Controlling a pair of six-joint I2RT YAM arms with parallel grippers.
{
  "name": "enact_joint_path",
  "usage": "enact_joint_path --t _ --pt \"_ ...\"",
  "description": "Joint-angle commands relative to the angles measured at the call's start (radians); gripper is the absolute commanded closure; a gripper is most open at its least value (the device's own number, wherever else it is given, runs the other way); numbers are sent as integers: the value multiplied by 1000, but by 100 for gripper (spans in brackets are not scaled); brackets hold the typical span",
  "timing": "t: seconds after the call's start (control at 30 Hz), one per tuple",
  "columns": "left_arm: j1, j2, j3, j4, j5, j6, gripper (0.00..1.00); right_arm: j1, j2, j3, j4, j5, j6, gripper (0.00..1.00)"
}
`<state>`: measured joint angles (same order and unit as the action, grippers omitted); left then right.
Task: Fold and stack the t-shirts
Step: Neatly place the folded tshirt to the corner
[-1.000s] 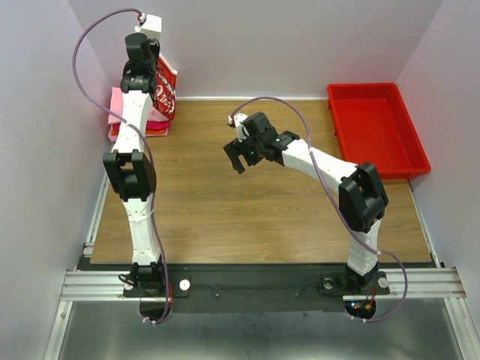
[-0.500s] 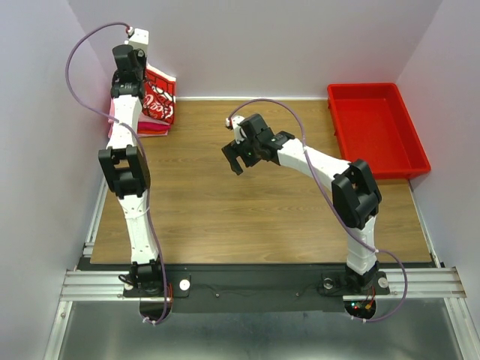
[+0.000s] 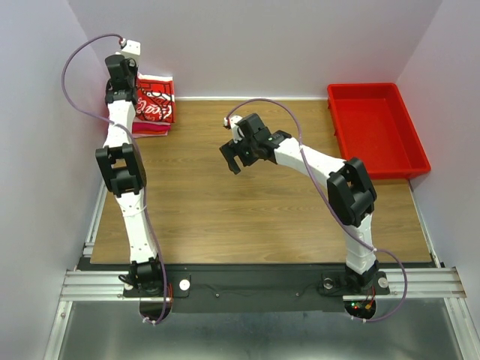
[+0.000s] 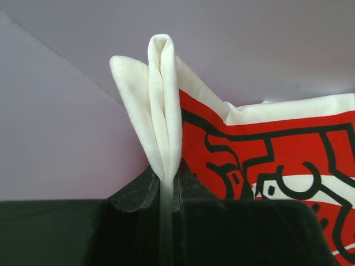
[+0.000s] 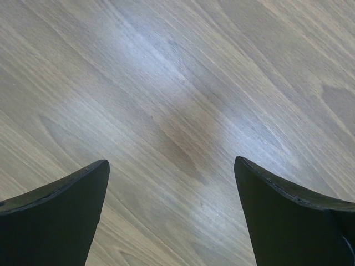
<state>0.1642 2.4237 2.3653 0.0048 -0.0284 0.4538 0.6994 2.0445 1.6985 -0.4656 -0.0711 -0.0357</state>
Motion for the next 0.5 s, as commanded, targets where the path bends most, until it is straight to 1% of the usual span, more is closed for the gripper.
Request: enact_joint_path --t 0.0,0.03,0.07,0.13,0.17,0.2,0.23,0.47 --pt "41 12 57 103 -15 49 91 0 16 50 1 -12 13 0" --pt "47 21 80 101 -33 60 87 2 14 52 -1 -13 11 0" --pt "61 35 90 98 -39 86 77 0 13 50 -2 -12 11 0" --pt "78 38 110 92 -44 103 67 0 6 43 -2 -10 10 0" --pt "92 26 115 96 -44 111 53 0 2 43 -2 -10 10 0" --pt "92 17 117 98 -41 114 46 0 -1 40 -2 -12 10 0" --pt "104 -6 115 100 -35 124 43 0 -4 36 -4 -13 10 0" --pt "132 -121 104 89 1 152 41 2 -15 30 1 -18 11 0"
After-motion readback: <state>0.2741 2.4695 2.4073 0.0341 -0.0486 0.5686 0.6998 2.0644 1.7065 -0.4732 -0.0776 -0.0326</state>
